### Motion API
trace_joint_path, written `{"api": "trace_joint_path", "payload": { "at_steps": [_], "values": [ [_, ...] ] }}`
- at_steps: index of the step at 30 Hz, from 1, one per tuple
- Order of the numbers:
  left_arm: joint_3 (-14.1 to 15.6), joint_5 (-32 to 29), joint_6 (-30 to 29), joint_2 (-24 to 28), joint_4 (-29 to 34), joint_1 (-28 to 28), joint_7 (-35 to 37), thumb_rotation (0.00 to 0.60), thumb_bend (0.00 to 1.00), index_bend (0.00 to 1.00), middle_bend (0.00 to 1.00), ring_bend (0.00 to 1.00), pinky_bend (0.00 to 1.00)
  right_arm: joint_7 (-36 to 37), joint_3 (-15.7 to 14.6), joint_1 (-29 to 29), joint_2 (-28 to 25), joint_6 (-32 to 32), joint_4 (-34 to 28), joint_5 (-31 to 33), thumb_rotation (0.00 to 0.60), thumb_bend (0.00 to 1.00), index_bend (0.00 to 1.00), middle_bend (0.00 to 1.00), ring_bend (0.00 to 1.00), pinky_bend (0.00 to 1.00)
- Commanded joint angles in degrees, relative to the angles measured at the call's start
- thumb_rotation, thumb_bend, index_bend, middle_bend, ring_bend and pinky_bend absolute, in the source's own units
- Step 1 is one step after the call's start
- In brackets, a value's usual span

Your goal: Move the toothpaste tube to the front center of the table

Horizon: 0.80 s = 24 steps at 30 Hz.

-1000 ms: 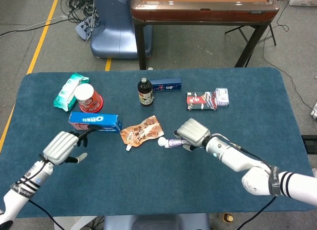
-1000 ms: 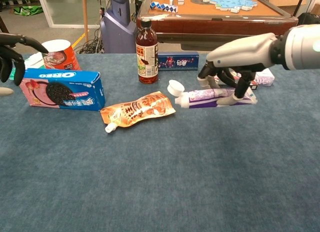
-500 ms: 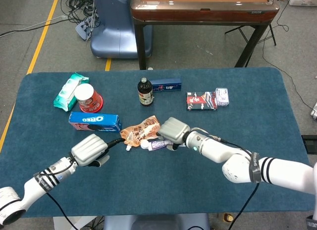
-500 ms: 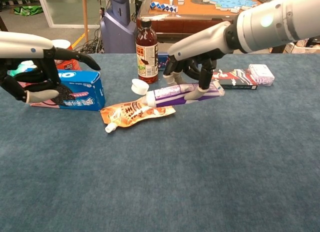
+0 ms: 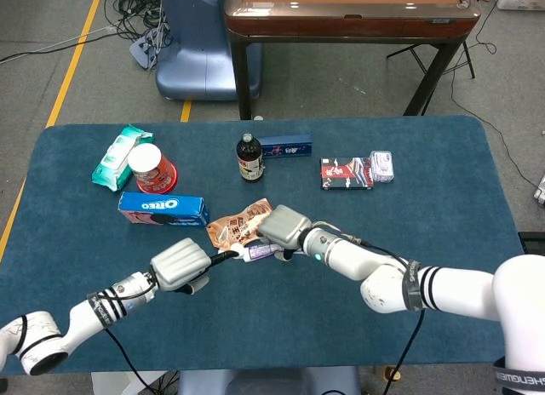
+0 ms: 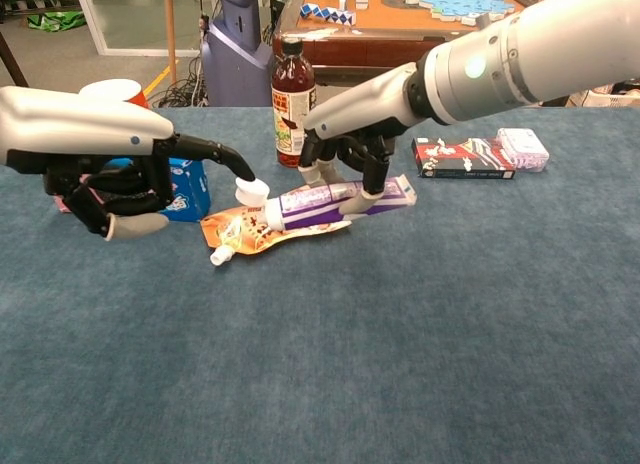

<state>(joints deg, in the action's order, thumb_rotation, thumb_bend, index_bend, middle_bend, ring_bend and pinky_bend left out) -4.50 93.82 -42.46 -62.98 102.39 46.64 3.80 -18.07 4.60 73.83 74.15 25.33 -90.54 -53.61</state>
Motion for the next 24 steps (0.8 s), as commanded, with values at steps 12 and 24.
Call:
{"api": "trace_joint_path", "payload": {
  "at_steps": [12, 24],
  "values": [
    [1.05, -2.32, -0.82, -0.80, -1.38, 0.72, -0.24, 0.600, 0.47, 0.09, 0.84, 0.87, 0.79, 2.37, -1.39, -0.25, -0.90, 1.31, -1.18, -0.70, 0.600, 0.95, 0.90, 0.85, 0.70, 0.51],
    [1.97, -4.11, -0.21, -1.28, -1.65, 1.37, -1.15, 0.600, 0.47, 0.09, 0.84, 0.87, 0.80, 5.92, 0.15, -1.91, -0.77, 3.32, -0.71, -4.41, 0.600, 0.97, 0.92, 0.86, 0.70, 0.51]
  ]
}}
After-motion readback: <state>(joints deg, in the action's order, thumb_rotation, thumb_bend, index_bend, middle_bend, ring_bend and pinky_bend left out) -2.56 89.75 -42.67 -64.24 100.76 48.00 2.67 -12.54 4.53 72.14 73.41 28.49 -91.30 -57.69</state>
